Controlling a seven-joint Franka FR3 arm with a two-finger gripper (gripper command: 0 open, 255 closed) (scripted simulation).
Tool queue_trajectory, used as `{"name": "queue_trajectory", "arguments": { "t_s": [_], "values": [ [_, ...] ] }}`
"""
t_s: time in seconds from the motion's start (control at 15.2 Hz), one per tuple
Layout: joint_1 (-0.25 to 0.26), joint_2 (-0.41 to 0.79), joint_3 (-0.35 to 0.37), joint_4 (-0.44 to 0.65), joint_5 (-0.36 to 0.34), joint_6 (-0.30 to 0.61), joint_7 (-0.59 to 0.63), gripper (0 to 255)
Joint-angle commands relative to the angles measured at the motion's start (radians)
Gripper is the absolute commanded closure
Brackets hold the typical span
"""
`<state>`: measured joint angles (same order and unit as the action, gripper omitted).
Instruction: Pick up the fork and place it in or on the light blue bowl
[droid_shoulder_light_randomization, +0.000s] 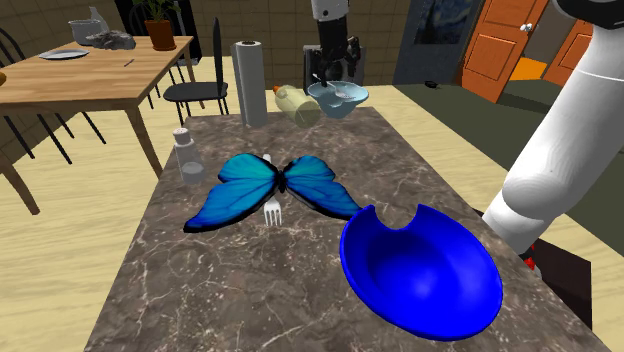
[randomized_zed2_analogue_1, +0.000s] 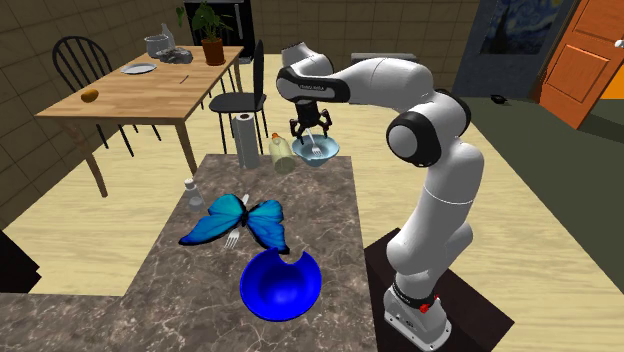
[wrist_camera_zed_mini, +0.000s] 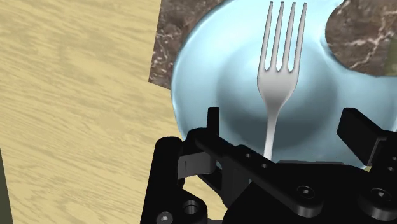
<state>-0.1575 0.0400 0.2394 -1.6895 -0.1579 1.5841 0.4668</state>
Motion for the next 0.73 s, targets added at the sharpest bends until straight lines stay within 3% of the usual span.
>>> {"name": "queue_trajectory", "arguments": {
  "t_s": [0.0, 0.13, 0.66],
  "values": [
    [0.005, 0.013, 0.004, 0.066, -0.002, -0.055, 0.0, 0],
    [0.012, 0.036, 0.009, 0.154, -0.007, -0.121, 0.002, 0],
    [0.012, 0.036, 0.009, 0.154, -0.007, -0.121, 0.002, 0]
  ]
}}
